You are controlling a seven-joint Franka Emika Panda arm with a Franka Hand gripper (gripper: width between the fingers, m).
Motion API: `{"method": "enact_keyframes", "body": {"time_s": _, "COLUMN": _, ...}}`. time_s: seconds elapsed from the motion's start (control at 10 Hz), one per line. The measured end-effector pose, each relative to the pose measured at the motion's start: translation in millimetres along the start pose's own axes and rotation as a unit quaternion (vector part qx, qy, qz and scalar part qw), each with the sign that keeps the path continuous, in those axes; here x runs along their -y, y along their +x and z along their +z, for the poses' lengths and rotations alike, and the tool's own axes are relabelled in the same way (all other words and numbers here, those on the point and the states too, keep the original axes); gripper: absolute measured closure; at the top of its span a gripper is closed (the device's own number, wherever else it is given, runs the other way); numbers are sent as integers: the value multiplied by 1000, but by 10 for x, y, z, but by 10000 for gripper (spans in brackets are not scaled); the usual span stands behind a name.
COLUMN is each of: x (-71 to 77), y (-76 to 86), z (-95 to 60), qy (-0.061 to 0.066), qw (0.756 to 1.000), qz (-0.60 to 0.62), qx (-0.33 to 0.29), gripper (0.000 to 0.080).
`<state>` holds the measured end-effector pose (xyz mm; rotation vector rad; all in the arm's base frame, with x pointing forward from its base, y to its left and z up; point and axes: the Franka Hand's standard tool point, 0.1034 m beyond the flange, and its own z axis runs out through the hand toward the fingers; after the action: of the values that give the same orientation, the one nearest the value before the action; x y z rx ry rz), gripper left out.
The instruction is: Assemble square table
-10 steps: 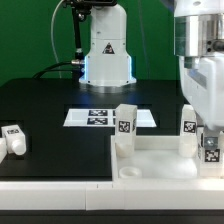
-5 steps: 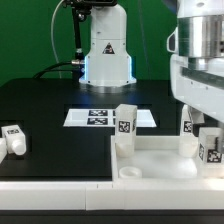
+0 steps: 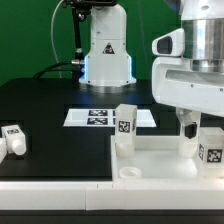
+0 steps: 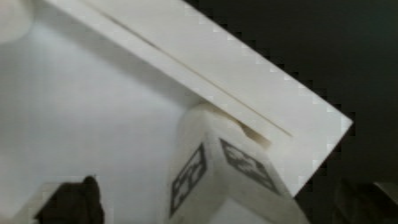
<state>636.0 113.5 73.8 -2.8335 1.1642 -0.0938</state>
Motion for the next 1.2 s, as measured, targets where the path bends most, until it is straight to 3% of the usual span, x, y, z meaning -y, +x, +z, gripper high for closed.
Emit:
{"method": "enact_keyframes", "body": {"time_s": 0.2, "x": 101, "y": 18, "z": -18, "qy": 4, "qw": 975, "qz": -222, "qx": -31, "gripper": 151}}
{"method": "enact_keyframes", "body": {"time_s": 0.3, "x": 105, "y": 11, "z": -15, "qy": 3, "qw": 964, "qz": -264, "qx": -30, "gripper": 151}}
{"method": "enact_keyframes", "body": {"time_s": 0.5, "x": 100, "y": 14, "z": -10, "qy": 3, "qw": 970, "qz": -241, "qx": -30, "gripper": 151}}
{"method": "enact_keyframes", "body": {"time_s": 0.7, "x": 92, "y": 23, "z": -10, "qy": 3, "qw": 975, "qz": -222, "qx": -30, "gripper": 406}}
{"method": "enact_keyframes", "body": {"time_s": 0.8, "x": 63, "y": 51, "z": -10, "qy": 2, "qw": 982, "qz": -186, "qx": -30, "gripper": 406}}
{"method": "enact_keyframes", "body": {"time_s": 0.9, "x": 37, "y": 73, "z": -6, "qy": 2, "qw": 991, "qz": -129, "qx": -30, "gripper": 510}}
{"method": "enact_keyframes", "body": {"time_s": 1.2, "x": 10, "y": 75, "z": -3, "qy": 3, "qw": 998, "qz": 56, "qx": -27, "gripper": 511}}
